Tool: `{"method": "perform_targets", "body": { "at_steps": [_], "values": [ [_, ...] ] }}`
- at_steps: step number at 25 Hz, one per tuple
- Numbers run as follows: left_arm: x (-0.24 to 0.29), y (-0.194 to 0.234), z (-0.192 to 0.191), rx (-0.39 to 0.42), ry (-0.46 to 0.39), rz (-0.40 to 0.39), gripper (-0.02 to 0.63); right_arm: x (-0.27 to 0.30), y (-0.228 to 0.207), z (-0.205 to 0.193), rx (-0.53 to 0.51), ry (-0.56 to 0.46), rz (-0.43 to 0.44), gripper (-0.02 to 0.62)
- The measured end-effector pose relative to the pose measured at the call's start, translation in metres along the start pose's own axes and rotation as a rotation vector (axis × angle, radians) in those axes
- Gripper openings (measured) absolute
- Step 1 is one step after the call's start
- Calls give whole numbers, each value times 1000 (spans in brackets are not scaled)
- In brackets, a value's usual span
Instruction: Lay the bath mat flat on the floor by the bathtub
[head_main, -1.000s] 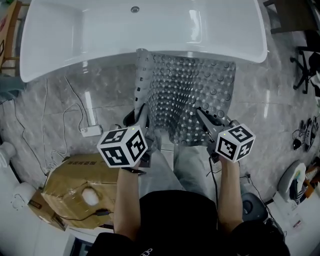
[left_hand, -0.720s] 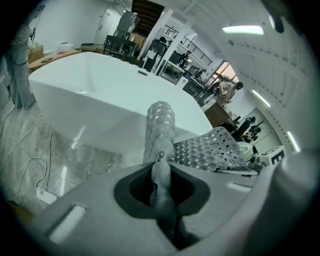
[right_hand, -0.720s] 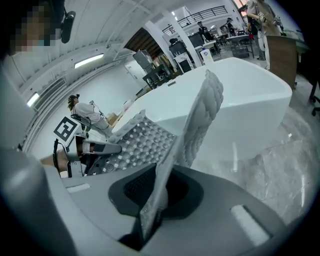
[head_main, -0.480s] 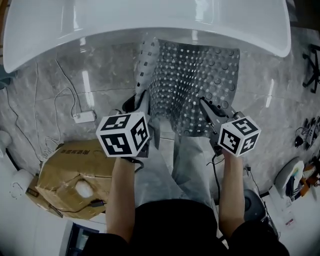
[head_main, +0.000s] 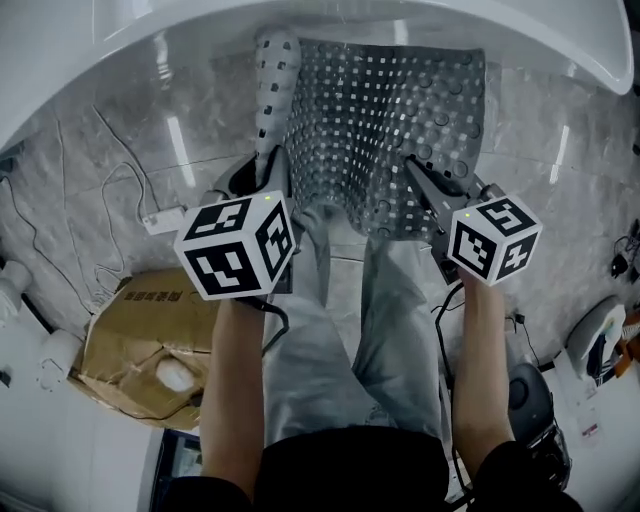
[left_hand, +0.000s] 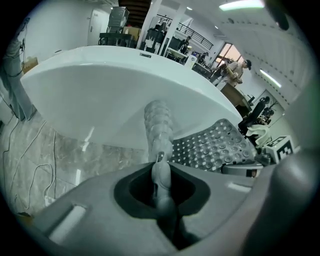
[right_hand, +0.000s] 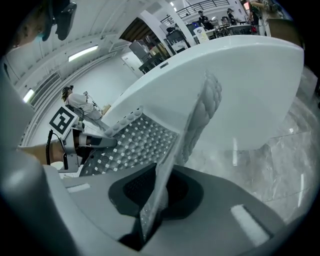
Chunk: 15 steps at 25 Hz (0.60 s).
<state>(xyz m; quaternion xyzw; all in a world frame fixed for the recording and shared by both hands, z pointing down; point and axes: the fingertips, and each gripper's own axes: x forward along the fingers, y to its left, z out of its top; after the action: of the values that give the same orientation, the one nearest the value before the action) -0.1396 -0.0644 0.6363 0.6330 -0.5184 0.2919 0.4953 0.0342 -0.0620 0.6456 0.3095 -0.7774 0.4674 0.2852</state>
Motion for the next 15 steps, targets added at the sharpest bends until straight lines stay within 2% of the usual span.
{"method": "perform_targets", "body": {
  "at_steps": [15],
  "values": [
    [118,57,-35,-38,52,58,32,87,-79,-49,-25,66,-10,28]
  ]
}}
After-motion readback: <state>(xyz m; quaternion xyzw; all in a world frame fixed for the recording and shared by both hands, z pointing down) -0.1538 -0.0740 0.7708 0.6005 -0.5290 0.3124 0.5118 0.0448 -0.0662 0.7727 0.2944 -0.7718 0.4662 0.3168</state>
